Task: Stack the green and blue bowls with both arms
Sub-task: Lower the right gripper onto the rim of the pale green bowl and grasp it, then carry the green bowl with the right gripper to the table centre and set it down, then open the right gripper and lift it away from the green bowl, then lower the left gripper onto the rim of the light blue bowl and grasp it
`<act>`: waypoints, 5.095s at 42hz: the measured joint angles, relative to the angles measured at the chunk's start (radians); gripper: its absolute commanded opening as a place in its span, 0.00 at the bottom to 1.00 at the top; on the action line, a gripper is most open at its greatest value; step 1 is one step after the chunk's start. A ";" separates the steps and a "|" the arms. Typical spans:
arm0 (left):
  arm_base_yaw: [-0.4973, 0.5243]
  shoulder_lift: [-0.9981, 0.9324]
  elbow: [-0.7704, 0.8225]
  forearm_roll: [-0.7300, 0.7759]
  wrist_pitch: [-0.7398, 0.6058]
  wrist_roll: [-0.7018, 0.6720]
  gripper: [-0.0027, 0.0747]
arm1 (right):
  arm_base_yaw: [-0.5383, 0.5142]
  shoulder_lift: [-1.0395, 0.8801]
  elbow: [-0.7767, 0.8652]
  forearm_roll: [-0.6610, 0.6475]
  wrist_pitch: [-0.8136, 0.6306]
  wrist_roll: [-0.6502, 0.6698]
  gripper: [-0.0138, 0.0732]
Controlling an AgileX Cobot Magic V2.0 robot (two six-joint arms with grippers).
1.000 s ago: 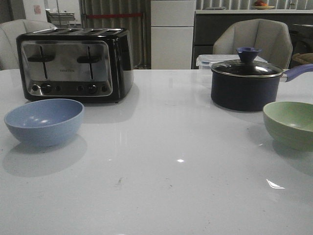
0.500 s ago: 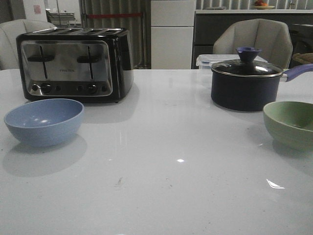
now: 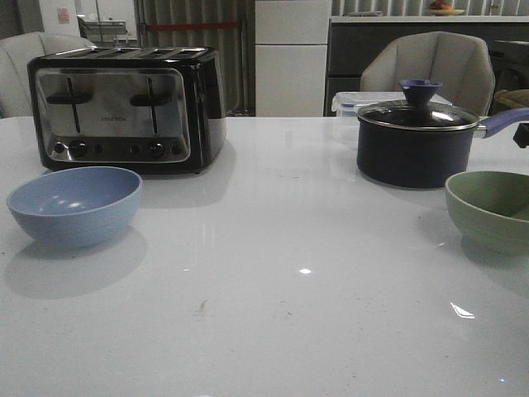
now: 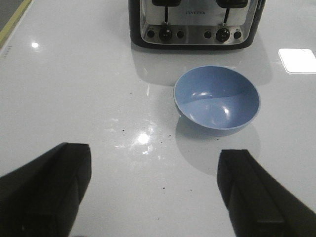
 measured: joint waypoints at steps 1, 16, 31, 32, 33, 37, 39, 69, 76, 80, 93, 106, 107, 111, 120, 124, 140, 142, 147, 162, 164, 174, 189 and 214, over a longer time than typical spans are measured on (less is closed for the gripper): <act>0.000 0.000 0.000 0.000 0.000 0.000 0.79 | 0.000 0.004 -0.003 0.000 0.002 0.000 0.55; 0.000 0.000 0.000 0.000 -0.002 0.000 0.79 | 0.000 0.046 -0.036 0.014 0.062 -0.020 0.29; 0.000 0.000 0.000 0.000 -0.002 0.000 0.79 | 0.037 -0.024 -0.042 0.003 0.074 -0.062 0.24; 0.000 0.000 0.000 0.000 -0.002 0.000 0.79 | 0.048 -0.037 -0.042 0.004 0.074 -0.066 0.24; 0.000 0.000 0.000 0.000 -0.002 0.000 0.79 | 0.061 -0.051 -0.042 0.004 0.074 -0.068 0.24; 0.000 0.000 0.000 0.000 -0.002 0.000 0.79 | 0.131 -0.109 -0.042 0.013 0.074 -0.073 0.24; 0.000 0.000 0.000 0.000 -0.002 0.000 0.79 | 0.170 -0.131 -0.042 0.022 0.074 -0.073 0.24; 0.000 0.000 0.000 0.000 -0.005 0.000 0.79 | 0.649 0.001 -0.042 0.157 -0.011 -0.077 0.27; 0.000 0.000 0.000 0.000 -0.005 0.000 0.79 | 0.651 0.040 -0.042 0.153 -0.025 -0.077 0.40; 0.000 0.000 0.000 0.000 -0.005 0.000 0.79 | 0.651 0.055 -0.042 0.144 -0.025 -0.077 0.48; 0.000 0.000 0.000 0.000 -0.005 0.000 0.79 | 0.651 0.049 -0.042 0.100 -0.021 -0.080 0.60; 0.000 0.000 0.000 0.000 -0.005 0.000 0.79 | 0.664 -0.210 -0.005 0.068 0.020 -0.109 0.60; 0.000 0.000 0.000 0.000 -0.005 0.000 0.79 | 0.670 -0.248 0.008 0.068 0.018 -0.114 0.60; 0.000 0.000 0.000 0.000 -0.005 0.000 0.79 | 0.690 -0.386 0.095 0.068 -0.002 -0.135 0.60; 0.000 0.000 0.000 0.000 -0.005 0.000 0.79 | 0.701 -0.686 0.313 0.068 -0.046 -0.157 0.60; 0.000 0.003 0.000 0.000 -0.007 0.000 0.79 | 0.701 -0.810 0.406 0.068 -0.050 -0.157 0.60; -0.079 0.257 -0.071 0.000 -0.007 0.000 0.79 | 0.701 -1.196 0.599 0.068 0.005 -0.157 0.60; -0.084 0.303 -0.094 0.000 -0.003 0.000 0.79 | 0.701 -1.220 0.602 0.068 0.012 -0.157 0.60; -0.083 0.448 -0.173 0.000 0.025 0.000 0.79 | 0.701 -1.244 0.604 0.068 0.020 -0.157 0.60; -0.084 0.877 -0.415 0.000 0.070 0.000 0.79 | 0.701 -1.245 0.604 0.068 0.021 -0.157 0.60; -0.084 0.930 -0.445 0.000 0.070 0.000 0.79 | 0.701 -1.245 0.604 0.068 0.023 -0.157 0.60; -0.084 1.144 -0.579 0.000 0.061 0.000 0.79 | 0.701 -1.245 0.604 0.068 0.023 -0.157 0.60; -0.050 1.330 -0.697 -0.041 0.051 0.000 0.75 | 0.701 -1.245 0.604 0.068 0.023 -0.158 0.60; -0.047 1.382 -0.709 -0.074 0.033 -0.001 0.23 | 0.701 -1.245 0.604 0.068 0.023 -0.158 0.60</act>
